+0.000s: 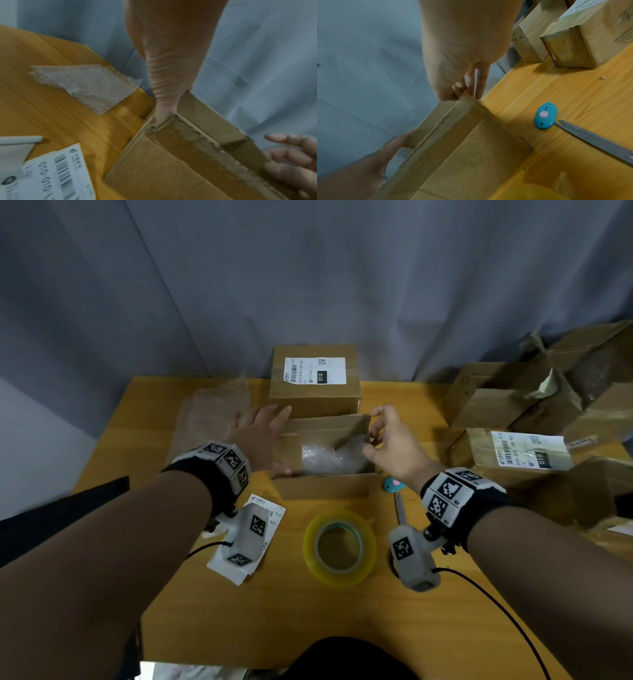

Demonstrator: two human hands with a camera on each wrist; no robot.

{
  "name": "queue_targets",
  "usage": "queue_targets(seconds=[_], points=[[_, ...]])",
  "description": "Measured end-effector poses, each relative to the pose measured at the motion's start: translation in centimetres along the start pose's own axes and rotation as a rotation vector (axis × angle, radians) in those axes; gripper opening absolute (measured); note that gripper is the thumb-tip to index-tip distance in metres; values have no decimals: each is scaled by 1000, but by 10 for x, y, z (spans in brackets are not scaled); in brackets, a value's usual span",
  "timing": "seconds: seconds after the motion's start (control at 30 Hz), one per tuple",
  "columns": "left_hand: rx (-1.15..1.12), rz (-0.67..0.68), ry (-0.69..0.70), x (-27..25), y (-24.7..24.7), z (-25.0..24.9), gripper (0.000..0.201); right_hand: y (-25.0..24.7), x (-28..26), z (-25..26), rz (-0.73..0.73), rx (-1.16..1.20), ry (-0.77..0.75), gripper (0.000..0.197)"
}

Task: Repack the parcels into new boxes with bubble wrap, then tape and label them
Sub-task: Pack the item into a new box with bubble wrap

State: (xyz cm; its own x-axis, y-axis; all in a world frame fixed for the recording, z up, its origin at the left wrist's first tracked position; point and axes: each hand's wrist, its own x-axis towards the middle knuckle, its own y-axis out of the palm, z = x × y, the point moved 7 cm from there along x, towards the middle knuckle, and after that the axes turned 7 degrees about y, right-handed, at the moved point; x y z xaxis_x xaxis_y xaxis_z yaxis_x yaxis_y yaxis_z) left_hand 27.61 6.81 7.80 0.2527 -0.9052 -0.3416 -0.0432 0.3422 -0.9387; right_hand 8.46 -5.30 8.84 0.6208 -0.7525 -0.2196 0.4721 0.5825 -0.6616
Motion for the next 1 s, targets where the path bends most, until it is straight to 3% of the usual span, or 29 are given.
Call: queue_targets(seconds=[0.1,0.23,0.3,0.4,0.53,0.6,0.7,0.83,0.9,1.0], points=[[-61,56,0,5,-5,-3,109,12,-4,9,112,-201,-93,43],[-149,32,29,4,-16,-10,80,29,-13,9,393,-268,-29,72],[-223,-17,116,0,-22,-16,70,34,-15,7,472,-404,-47,74],[-316,-21,237,-7,-23,-25,77,30,-6,9,366,-495,-107,56],[-338,34,227,-9,-13,-23,80,20,-2,13,179,-554,-162,27],[-319,57,231,-9,-8,-23,66,15,-3,17,59,-596,-221,28],[-322,60,207,-8,2,-23,51,14,-4,17,-51,-563,-201,54],[-298,-90,157,-9,6,-27,49,34,3,7,95,-624,-119,62],[-137,-49,193,-9,11,-36,57,46,8,2,193,-690,-110,63],[17,42,216,-7,23,-41,53,62,10,-10,315,-708,-75,55]])
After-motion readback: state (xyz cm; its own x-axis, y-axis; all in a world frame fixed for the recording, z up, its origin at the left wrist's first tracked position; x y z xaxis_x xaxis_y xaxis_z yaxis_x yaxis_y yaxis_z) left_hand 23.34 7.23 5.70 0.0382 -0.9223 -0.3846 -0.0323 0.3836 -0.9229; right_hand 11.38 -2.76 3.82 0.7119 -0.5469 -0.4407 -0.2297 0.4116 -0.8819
